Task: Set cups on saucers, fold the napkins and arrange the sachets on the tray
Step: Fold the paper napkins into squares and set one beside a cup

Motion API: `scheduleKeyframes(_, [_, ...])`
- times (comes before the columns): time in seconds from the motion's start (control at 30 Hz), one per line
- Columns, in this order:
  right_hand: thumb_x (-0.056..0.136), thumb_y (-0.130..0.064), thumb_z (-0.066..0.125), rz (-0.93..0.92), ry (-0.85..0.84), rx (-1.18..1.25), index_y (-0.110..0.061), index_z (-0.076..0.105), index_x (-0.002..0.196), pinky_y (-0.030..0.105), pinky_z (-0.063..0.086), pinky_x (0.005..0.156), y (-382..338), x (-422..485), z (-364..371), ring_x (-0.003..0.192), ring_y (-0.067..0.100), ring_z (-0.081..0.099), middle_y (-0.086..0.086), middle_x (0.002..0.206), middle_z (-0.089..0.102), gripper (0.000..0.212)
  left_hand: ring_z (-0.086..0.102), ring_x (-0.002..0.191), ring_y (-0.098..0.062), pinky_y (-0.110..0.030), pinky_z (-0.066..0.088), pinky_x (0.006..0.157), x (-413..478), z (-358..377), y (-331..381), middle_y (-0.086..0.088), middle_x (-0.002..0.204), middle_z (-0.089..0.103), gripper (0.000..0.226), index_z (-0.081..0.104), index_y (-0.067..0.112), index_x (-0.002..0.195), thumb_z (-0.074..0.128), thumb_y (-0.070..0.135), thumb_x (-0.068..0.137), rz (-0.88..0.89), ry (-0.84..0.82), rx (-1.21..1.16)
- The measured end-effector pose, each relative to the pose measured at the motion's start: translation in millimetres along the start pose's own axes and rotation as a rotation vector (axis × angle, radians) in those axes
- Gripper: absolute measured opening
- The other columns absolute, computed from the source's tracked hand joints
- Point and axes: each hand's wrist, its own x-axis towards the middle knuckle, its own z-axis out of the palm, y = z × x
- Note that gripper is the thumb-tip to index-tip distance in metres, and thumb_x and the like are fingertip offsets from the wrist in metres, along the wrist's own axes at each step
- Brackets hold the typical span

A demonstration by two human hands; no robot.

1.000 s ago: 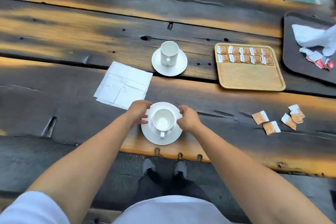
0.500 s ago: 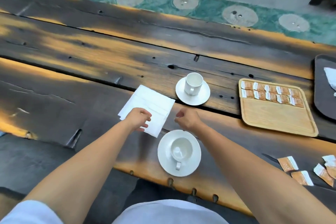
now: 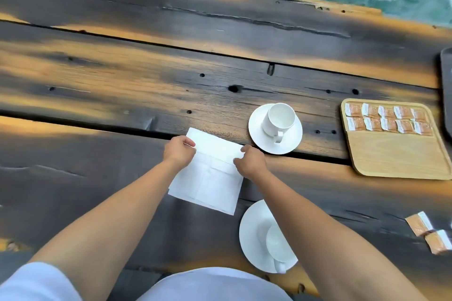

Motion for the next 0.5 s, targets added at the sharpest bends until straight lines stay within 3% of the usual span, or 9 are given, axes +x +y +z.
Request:
scheduleKeyframes(0.07, [0.088,-0.03,0.061,0.048,0.028,0.029,-0.008,0.045,0.137,0.035,0.041,0.102,-3.1,7.1,7.8,0.128,0.031,0.046,0.016,0.134,0.048,0.056,0.061,0.107,-0.025,-0.028,0.045,0.076,15.9,2.4,-3.6,-0.003,0.099,0.067,0.018,0.064,0.014,0.106,0.065,0.013,0.088,0.011,0.053,0.033])
scheduleKeyframes(0.13, [0.088,-0.035,0.063,0.093,0.056,0.039,-0.008,0.044,0.136,0.037,0.038,0.104,-4.5,13.4,15.1,0.131,0.033,0.039,0.015,0.139,0.037,0.058,0.057,0.115,-0.027,-0.034,0.047,0.086,29.6,5.8,-7.1,-0.007,0.116,0.063,0.039,0.057,0.012,0.122,0.07,0.02,0.086,0.023,0.084,0.113])
scheduleKeyframes(0.2, [0.088,-0.034,0.064,0.131,0.083,0.04,-0.01,0.042,0.134,0.04,0.038,0.103,-4.3,17.2,22.6,0.132,0.035,0.035,0.013,0.141,0.03,0.057,0.052,0.124,-0.03,-0.041,0.046,0.099,41.2,8.3,-10.4,-0.012,0.131,0.057,0.057,0.049,0.01,0.135,0.073,0.026,0.085,0.018,0.079,0.193])
scheduleKeyframes(0.27, [0.088,-0.028,0.065,0.134,0.127,0.018,-0.012,0.042,0.131,0.041,0.04,0.1,-3.2,19.8,29.0,0.128,0.035,0.037,0.01,0.139,0.029,0.051,0.05,0.127,-0.03,-0.044,0.044,0.103,49.8,10.4,-13.9,-0.011,0.134,0.056,0.062,0.047,0.011,0.139,0.072,0.027,0.086,0.012,0.063,0.222])
scheduleKeyframes(0.5, [0.087,-0.007,0.055,0.02,0.278,0.099,-0.012,0.054,0.121,0.036,0.044,0.088,2.8,23.5,35.9,0.109,0.028,0.052,0.007,0.121,0.048,0.035,0.062,0.106,-0.022,-0.03,0.046,0.084,58.4,10.5,-22.7,0.0,0.105,0.069,0.021,0.064,0.017,0.106,0.069,0.02,0.087,0.028,0.149,0.069])
